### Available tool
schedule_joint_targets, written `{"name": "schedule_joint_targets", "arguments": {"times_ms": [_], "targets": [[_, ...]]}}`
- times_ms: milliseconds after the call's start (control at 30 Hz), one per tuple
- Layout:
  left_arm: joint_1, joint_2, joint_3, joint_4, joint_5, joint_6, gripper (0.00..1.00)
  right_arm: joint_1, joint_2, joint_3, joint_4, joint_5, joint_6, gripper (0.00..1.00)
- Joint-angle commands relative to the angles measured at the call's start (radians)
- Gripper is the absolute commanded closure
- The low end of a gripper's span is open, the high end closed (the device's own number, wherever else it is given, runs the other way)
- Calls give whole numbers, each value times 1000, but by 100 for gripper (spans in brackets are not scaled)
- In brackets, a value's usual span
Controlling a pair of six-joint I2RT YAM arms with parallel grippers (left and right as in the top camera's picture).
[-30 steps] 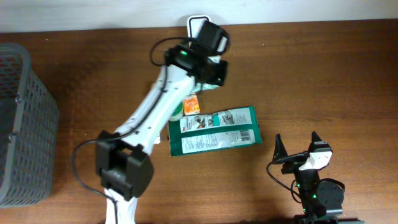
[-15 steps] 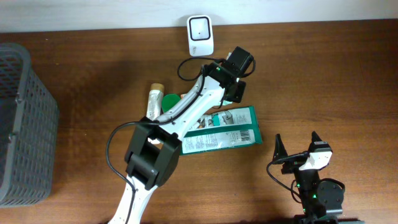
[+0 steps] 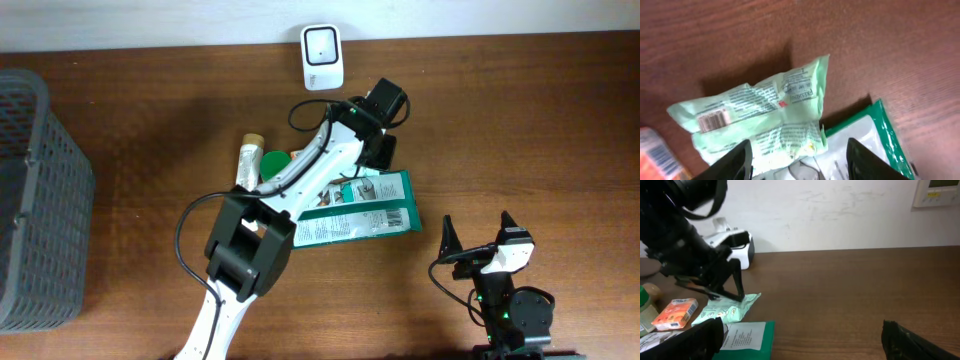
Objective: Scan the item barcode
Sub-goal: 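Carry the green packet with the left gripper and drop it near the Kleenex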
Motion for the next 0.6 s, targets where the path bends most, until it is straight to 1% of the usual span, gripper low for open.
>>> {"name": "schedule_joint_targets", "arguments": {"times_ms": [0,33,167,267,400,567], "targets": [[25,-98,115,-48,14,105,40,-2,-8,-5,-4,-2,6,2],[31,-117,138,-66,13,129,35,-2,-8,-5,-4,-2,6,2],[71,-203,233,-142,-3,189,22,-2,-8,-5,-4,-2,6,2],[130,-270,274,-177,-3,189,11,-2,-8,-5,-4,-2,6,2],[214,-334,274,-215,-3,188,7,-2,-8,-5,-4,-2,6,2],[307,-360,274,-259,3,188,2,-2,-8,-5,-4,-2,6,2]]}}
